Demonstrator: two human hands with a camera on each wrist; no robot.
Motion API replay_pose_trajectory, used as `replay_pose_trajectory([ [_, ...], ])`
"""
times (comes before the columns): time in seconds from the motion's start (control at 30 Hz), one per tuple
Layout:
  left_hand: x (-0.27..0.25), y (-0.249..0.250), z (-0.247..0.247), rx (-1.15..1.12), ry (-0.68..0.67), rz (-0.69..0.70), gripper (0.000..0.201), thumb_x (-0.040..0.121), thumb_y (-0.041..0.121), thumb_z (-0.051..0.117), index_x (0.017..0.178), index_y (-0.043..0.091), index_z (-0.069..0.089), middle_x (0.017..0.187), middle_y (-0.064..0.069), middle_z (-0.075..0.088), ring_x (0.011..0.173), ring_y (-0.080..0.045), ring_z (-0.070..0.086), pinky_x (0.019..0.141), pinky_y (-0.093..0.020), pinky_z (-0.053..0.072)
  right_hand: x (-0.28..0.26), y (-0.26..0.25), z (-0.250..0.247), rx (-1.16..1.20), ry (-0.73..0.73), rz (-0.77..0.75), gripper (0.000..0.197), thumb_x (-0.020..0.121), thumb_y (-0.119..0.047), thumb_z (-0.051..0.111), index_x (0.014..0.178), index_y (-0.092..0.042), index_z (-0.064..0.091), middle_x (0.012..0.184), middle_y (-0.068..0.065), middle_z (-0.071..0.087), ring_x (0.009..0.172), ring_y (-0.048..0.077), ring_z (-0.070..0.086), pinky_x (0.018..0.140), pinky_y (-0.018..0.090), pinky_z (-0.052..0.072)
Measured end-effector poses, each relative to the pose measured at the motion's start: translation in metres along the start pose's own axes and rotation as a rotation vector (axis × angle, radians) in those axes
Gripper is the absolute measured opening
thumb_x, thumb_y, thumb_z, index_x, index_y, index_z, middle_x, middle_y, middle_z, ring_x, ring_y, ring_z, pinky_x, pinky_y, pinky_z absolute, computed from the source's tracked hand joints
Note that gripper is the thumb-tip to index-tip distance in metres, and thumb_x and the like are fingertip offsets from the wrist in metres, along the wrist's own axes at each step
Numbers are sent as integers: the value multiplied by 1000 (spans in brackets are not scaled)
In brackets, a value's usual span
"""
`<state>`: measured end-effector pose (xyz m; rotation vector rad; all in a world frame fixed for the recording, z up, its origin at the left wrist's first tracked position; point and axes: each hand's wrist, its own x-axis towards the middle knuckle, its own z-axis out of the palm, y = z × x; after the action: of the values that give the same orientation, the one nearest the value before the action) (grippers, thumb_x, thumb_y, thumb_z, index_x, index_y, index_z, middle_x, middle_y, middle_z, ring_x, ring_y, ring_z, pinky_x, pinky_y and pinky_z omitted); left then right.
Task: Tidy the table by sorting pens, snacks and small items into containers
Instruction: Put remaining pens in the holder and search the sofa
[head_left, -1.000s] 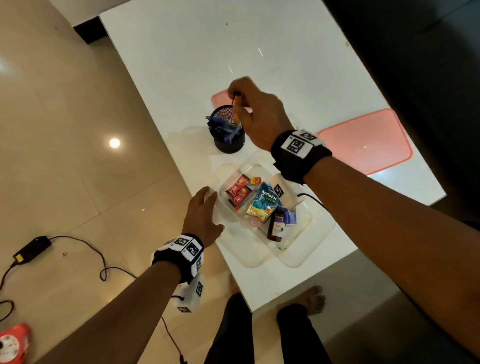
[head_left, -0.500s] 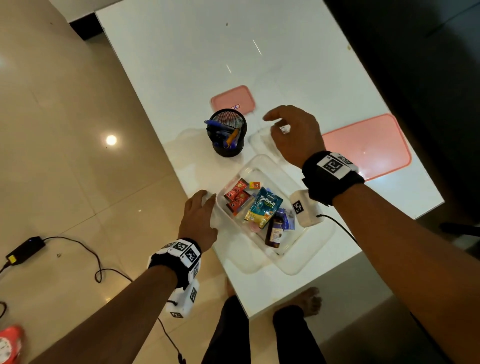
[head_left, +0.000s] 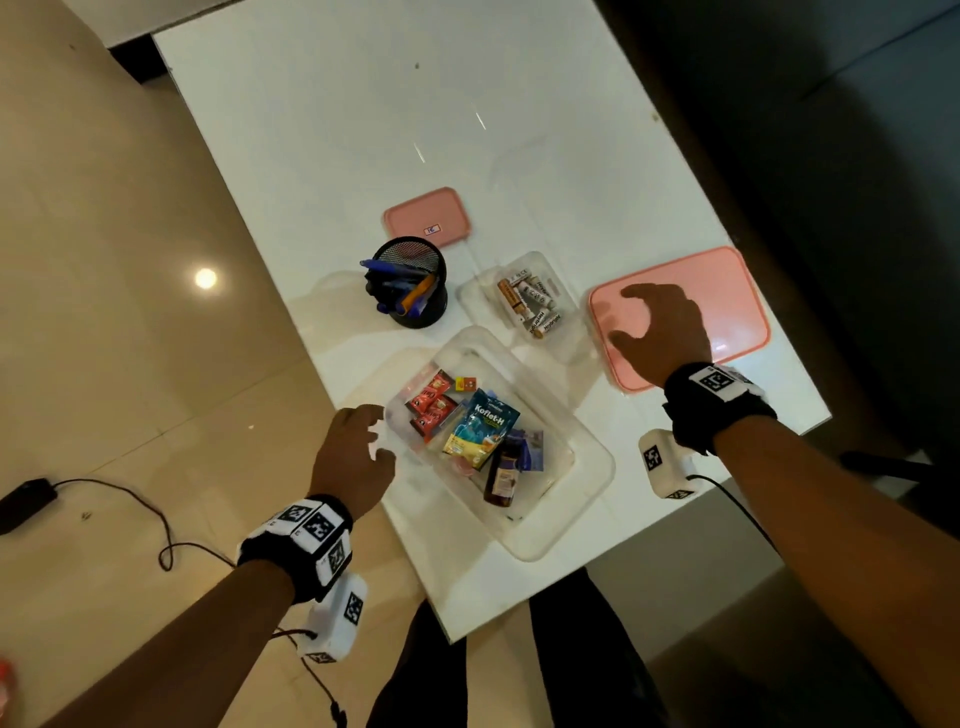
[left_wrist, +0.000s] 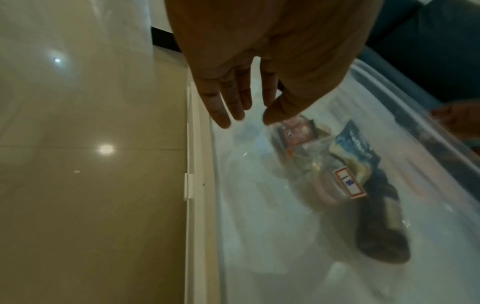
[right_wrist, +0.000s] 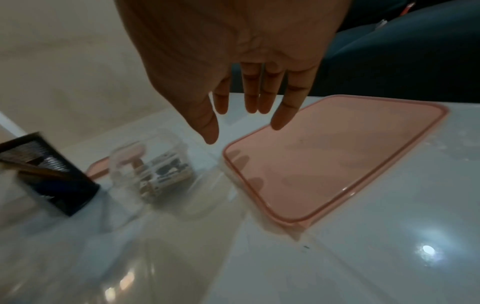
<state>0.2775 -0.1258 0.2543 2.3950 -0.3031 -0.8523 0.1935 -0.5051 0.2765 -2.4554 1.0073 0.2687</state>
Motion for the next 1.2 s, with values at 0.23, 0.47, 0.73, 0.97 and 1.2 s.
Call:
replay_pose_trajectory([
  [0.23, -29, 41, -7, -194, 241, -43, 26, 82, 1, 64, 98, 20, 55, 90, -2, 60, 76, -17, 61, 62, -21, 42, 32, 23, -12, 114, -71, 12, 32, 83, -31, 75, 113, -20, 68, 126, 8, 59, 118, 28, 55, 106, 36, 39],
  [0.47, -10, 49, 20, -259, 239, -171, 38, 88, 9, 65, 121, 21, 51, 109, -8, 56, 77, -28, 63, 72, -39, 55, 103, -63, 1, 172, -108, -378, 27, 86, -25, 70, 112, -18, 69, 119, 7, 66, 109, 29, 61, 98, 36, 42],
  [0.73, 9, 62, 22, -326, 290, -162, 33, 94, 4, 51, 122, 20, 57, 107, -3, 55, 78, -30, 64, 73, -51, 57, 167, -202, 43, -241, -443, -740, 67, 89, -30, 68, 148, -20, 39, 153, 5, 40, 140, 27, 37, 116, 34, 25],
  [0.97, 11, 65, 16, -297, 246, -156, 32, 94, 5, 52, 122, 19, 56, 104, 3, 54, 88, -24, 60, 74, -34, 55, 186, -220, 72, -583, -356, -819, 103, 65, -46, 85, 150, -29, 29, 142, 6, 42, 131, 34, 38, 102, 51, 36],
  [1.2, 5, 63, 9, -198, 242, -161, 35, 93, 6, 54, 127, 16, 54, 111, -4, 57, 89, -20, 58, 80, -32, 50, 188, -196, 30, -446, -279, -531, 93, 63, -68, 73, 137, -20, 42, 133, 13, 44, 125, 36, 45, 100, 50, 41],
])
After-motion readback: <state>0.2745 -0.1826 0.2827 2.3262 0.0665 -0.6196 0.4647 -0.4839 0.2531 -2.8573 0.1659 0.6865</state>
